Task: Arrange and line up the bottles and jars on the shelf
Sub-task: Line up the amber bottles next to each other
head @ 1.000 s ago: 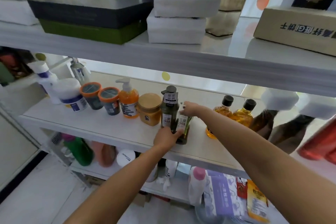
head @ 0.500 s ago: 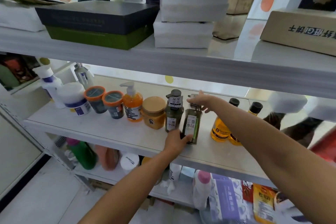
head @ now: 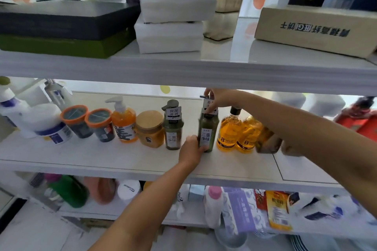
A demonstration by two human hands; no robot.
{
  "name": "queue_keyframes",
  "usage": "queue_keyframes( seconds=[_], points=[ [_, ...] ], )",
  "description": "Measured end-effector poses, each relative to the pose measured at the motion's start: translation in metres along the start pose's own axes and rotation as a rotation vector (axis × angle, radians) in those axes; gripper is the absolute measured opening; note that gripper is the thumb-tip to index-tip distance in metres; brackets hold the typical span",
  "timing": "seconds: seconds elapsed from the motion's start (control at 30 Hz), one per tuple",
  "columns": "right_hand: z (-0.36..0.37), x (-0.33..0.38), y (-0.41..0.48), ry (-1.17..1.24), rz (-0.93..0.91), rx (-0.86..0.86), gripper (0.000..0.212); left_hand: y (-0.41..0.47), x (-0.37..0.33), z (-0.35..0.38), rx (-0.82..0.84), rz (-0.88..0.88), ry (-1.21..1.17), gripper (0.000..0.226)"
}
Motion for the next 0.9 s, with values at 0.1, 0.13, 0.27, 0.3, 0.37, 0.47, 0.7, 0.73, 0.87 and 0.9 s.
queue_keyframes(
  seconds=[0.1,0.13,0.27,0.3,0.37,0.47,0.7,0.73,0.87,0.9],
  points=[
    [0.005,0.010,-0.003,-0.157,-0.069,-0.020,0.045,0.007,-0.002,0.002,-0.031,0.000,0.075,0.023],
    [0.006,0.013,-0.005,-0.190,-0.081,-0.027,0.043,0.008,-0.002,0.002,-0.043,-0.002,0.087,0.022],
    [0.006,0.012,-0.007,-0.194,-0.061,0.012,0.047,0.007,-0.001,0.004,-0.062,0.005,0.078,0.026],
    [0.006,0.013,-0.007,-0.197,-0.056,0.028,0.049,0.006,0.000,0.004,-0.060,0.009,0.057,0.028],
    [0.006,0.016,-0.006,-0.234,-0.059,0.051,0.053,0.002,0.004,0.004,-0.049,0.024,0.018,0.031],
    [0.010,0.030,-0.002,-0.217,-0.094,0.061,0.071,-0.011,0.017,-0.007,-0.089,0.053,0.029,0.033],
    [0.016,0.103,0.006,-0.029,-0.315,-0.012,0.087,-0.045,0.059,-0.074,-0.484,-0.125,-0.152,0.031],
    [0.018,0.109,0.008,-0.052,-0.316,-0.027,0.079,-0.046,0.060,-0.079,-0.494,-0.145,-0.152,0.037],
    [0.025,0.118,0.012,-0.199,-0.306,-0.098,0.042,-0.038,0.057,-0.079,-0.395,-0.156,-0.060,0.047],
    [0.024,0.118,0.011,-0.219,-0.301,-0.111,0.039,-0.035,0.055,-0.076,-0.365,-0.151,-0.053,0.040]
  ],
)
Point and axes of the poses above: each hand's wrist, its own y-axis towards the middle knuckle, its own z-axis out of the palm, x = y × z, the point moved 8 cm from there along y, towards the middle knuckle, and after that the axes turned 9 degrees about -y, right-handed, at the moved point
